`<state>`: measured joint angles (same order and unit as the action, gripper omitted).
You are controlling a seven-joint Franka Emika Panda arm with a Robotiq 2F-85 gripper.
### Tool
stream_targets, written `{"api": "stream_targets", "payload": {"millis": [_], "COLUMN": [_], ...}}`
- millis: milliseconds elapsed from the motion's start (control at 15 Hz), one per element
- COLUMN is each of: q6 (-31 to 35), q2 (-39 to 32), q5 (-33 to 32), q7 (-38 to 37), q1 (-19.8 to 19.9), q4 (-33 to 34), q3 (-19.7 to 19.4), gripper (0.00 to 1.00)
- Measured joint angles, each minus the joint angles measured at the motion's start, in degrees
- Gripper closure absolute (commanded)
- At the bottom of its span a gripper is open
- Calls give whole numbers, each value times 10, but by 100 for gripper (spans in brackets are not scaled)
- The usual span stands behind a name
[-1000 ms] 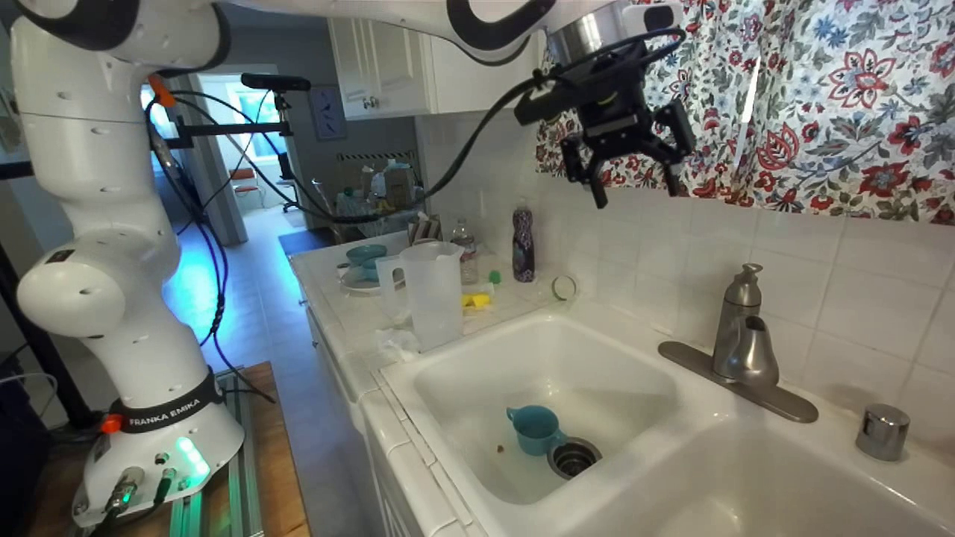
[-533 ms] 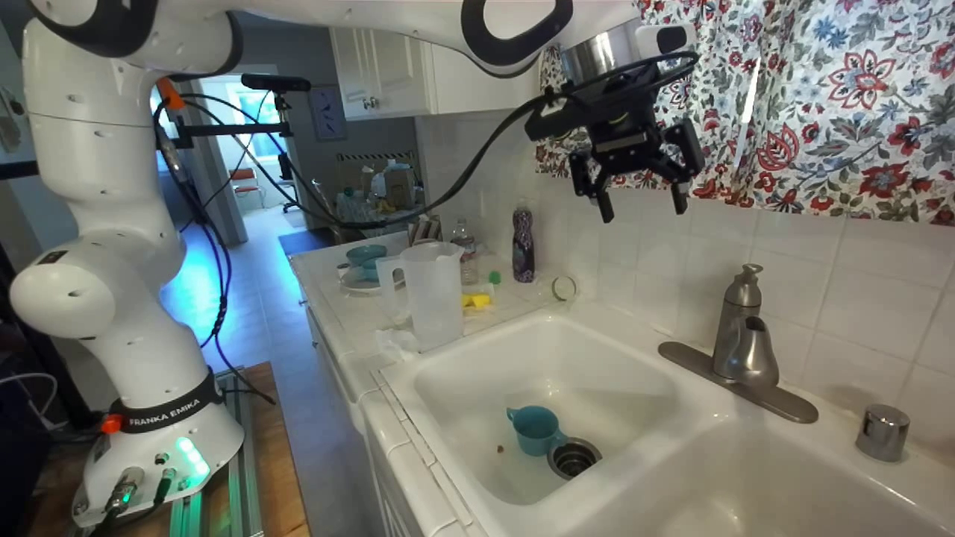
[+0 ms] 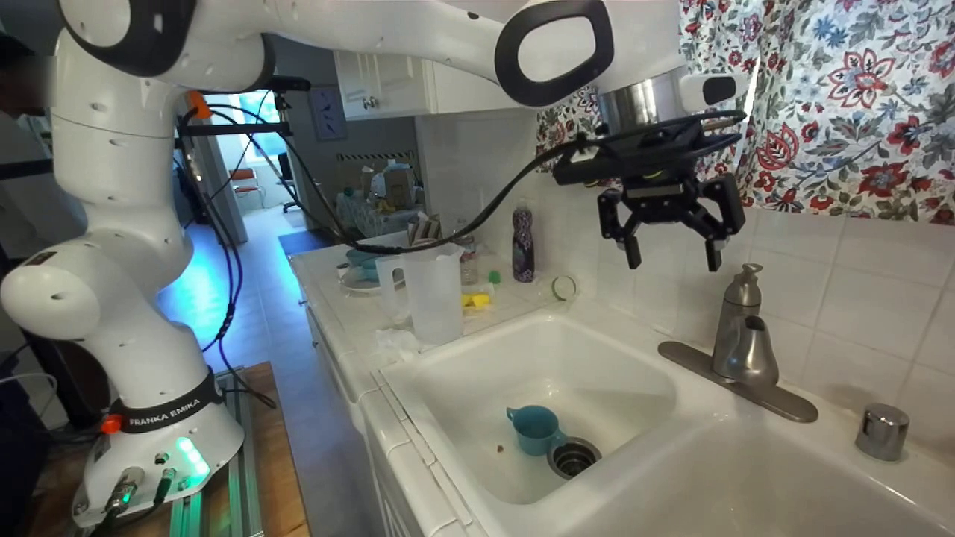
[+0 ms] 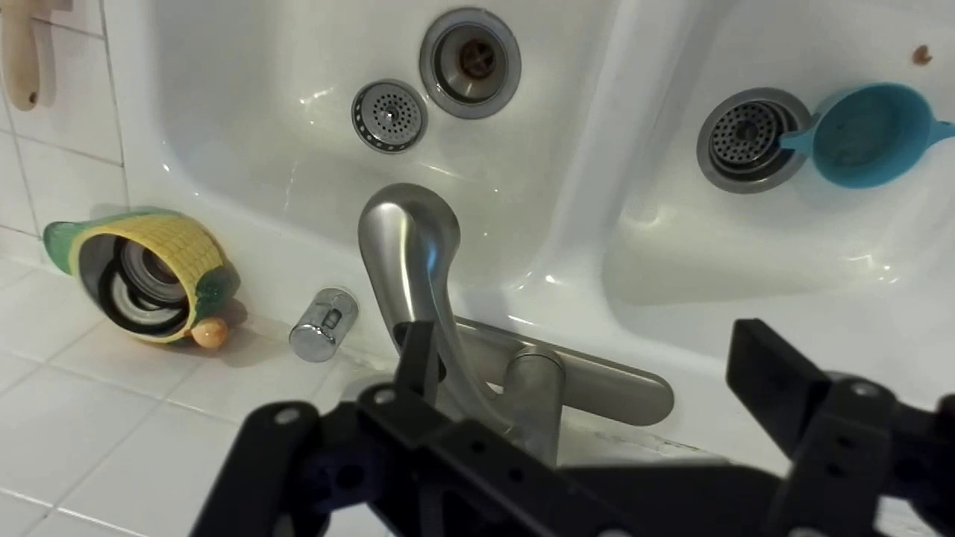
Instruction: Push the faucet to the left.
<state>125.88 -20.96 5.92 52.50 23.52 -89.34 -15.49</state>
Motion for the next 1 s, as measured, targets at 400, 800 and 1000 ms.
{"api": "stream_targets", "payload": {"millis": [400,800,1000], "q6": [7,30,29], "q2": [-55,-110,-137], "q5": [27,26,24], "q7": [19,37,59], "q1": [40,54,62], "q4": [53,112,141], "q3": [37,49,57], "gripper": [0,0,0]}}
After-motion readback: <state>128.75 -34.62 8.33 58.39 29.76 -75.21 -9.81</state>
